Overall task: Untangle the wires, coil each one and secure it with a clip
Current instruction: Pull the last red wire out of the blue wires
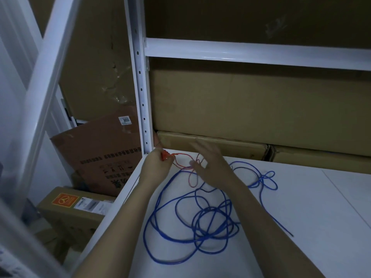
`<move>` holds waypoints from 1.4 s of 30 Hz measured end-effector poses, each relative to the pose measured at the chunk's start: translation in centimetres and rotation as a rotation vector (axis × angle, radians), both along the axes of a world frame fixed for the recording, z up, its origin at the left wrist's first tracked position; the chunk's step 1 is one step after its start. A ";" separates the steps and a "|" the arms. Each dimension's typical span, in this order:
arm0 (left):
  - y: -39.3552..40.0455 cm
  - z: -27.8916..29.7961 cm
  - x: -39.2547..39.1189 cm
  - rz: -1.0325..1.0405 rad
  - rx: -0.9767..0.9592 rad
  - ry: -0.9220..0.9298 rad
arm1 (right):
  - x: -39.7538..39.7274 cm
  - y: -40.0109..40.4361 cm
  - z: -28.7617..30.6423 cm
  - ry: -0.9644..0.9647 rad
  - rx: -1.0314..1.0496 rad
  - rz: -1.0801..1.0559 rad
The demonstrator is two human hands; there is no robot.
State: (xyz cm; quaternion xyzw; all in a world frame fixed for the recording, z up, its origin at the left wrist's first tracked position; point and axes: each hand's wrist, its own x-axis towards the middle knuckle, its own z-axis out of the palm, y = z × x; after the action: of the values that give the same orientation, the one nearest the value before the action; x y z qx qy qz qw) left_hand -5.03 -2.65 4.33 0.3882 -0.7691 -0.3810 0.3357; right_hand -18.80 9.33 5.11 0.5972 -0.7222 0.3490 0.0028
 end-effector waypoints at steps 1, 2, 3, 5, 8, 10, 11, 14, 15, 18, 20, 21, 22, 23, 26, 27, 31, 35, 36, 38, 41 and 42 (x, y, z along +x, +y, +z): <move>0.2 0.2 -0.1 -0.031 -0.004 -0.006 | 0.0 -0.5 -0.2 0.012 0.065 0.051; 0.4 0.4 -0.1 -0.065 0.003 0.001 | 0.1 -0.8 -0.5 -0.011 0.117 0.082; 0.6 0.6 -0.1 -0.097 0.016 0.010 | 0.1 -1.0 -0.9 -0.066 0.145 0.078; 0.6 1.0 0.1 -0.135 0.034 0.009 | 0.2 -1.0 -1.0 -0.252 0.104 0.035; 0.3 1.4 1.0 -0.136 0.042 0.004 | -0.8 -0.4 -1.3 -0.354 0.022 -0.125; 0.0 1.6 1.6 -0.114 0.036 0.010 | -2.3 -0.1 -1.7 -0.558 -0.028 -0.233; -0.1 1.6 1.8 -0.104 0.042 0.015 | -2.9 -0.1 -1.9 -0.712 -0.075 -0.307; -0.8 1.3 2.1 -0.009 0.143 0.121 | -4.7 0.3 -1.7 -0.996 -0.246 -0.500; -1.2 1.2 2.2 0.053 0.183 0.170 | -5.3 0.5 -1.6 -1.018 -0.288 -0.548; -2.1 1.0 2.4 0.194 0.226 0.238 | -7.0 1.7 -2.1 -0.858 -0.242 -0.738; -2.2 1.1 2.5 0.178 0.214 0.206 | -7.7 2.3 -2.3 -0.785 -0.130 -0.691; -2.2 1.2 2.3 0.155 0.205 0.166 | -7.9 2.3 -2.5 -0.820 -0.093 -0.615; -2.0 1.2 2.1 0.132 0.197 0.126 | -7.8 2.4 -2.2 -0.878 -0.054 -0.554; -1.7 1.3 1.7 0.111 0.194 0.093 | -7.5 2.4 -1.9 -0.947 -0.038 -0.478; -1.0 1.4 0.6 0.075 0.181 0.051 | -6.2 2.0 -1.2 -0.819 -0.033 -0.364; -0.8 1.5 0.3 0.070 0.176 0.040 | -5.4 2.1 -0.8 -0.667 -0.037 -0.361; 0.3 1.9 -0.9 -0.024 0.187 0.034 | -1.4 2.1 1.2 -0.453 -0.010 -0.102; 1.6 2.7 -1.2 -0.175 0.260 0.053 | 0.7 0.7 0.8 -0.369 0.198 0.071; 1.6 2.9 -1.0 -0.221 0.283 0.042 | 0.6 0.4 0.5 -0.351 0.141 0.060; 1.5 3.1 -0.2 -0.318 0.290 -0.028 | 0.1 0.0 0.2 -0.317 -0.025 -0.001; 1.8 3.6 1.0 -0.507 0.412 0.028 | -0.5 -0.2 1.1 -0.269 -0.186 -0.068; 1.9 3.7 1.3 -0.573 0.525 0.135 | -0.7 -0.4 1.1 -0.270 -0.198 -0.070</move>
State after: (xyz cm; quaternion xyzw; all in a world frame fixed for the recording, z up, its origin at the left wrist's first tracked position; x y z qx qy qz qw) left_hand -3.77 -0.75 7.99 0.2046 -0.6989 -0.6676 0.1550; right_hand -19.46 8.96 6.20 0.5160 -0.6985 0.4952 -0.0234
